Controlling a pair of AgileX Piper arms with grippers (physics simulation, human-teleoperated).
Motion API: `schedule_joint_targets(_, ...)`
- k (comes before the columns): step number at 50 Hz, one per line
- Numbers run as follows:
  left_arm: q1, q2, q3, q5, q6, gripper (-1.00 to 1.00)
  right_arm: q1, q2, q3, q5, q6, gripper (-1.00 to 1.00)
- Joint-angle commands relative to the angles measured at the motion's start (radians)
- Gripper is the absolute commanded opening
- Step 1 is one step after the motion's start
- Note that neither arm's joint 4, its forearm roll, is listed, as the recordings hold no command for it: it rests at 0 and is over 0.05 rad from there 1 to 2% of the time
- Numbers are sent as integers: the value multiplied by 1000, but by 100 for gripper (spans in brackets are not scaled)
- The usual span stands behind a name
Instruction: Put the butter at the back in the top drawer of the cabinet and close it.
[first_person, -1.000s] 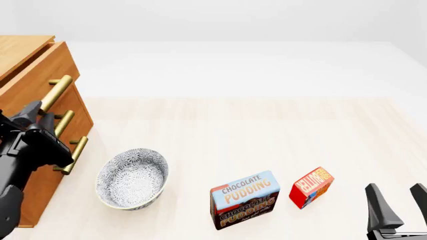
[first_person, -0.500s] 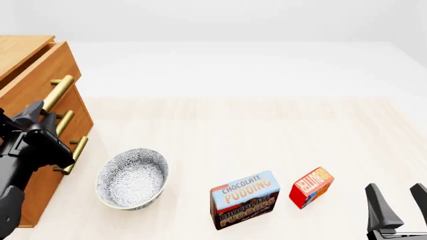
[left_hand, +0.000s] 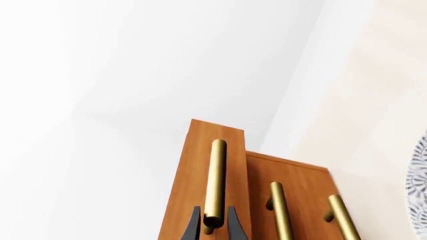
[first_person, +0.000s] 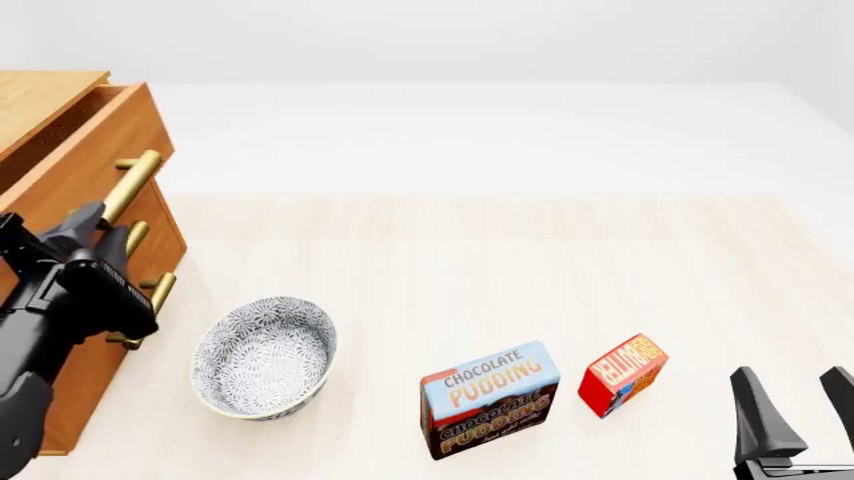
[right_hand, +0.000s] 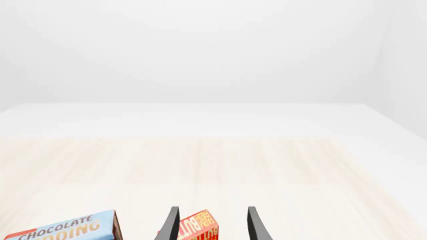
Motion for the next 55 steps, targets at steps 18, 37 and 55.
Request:
schedule_joint_targets(18, -21, -53, 87, -3, 7, -100, 0, 0, 0, 0, 0, 100)
schedule_joint_targets(37, -26, -79, 93, 22, 4, -100, 0, 0, 0, 0, 0, 100)
schedule_joint_targets(55, 6, -230, 78, 191, -33, 100, 0, 0, 0, 0, 0, 100)
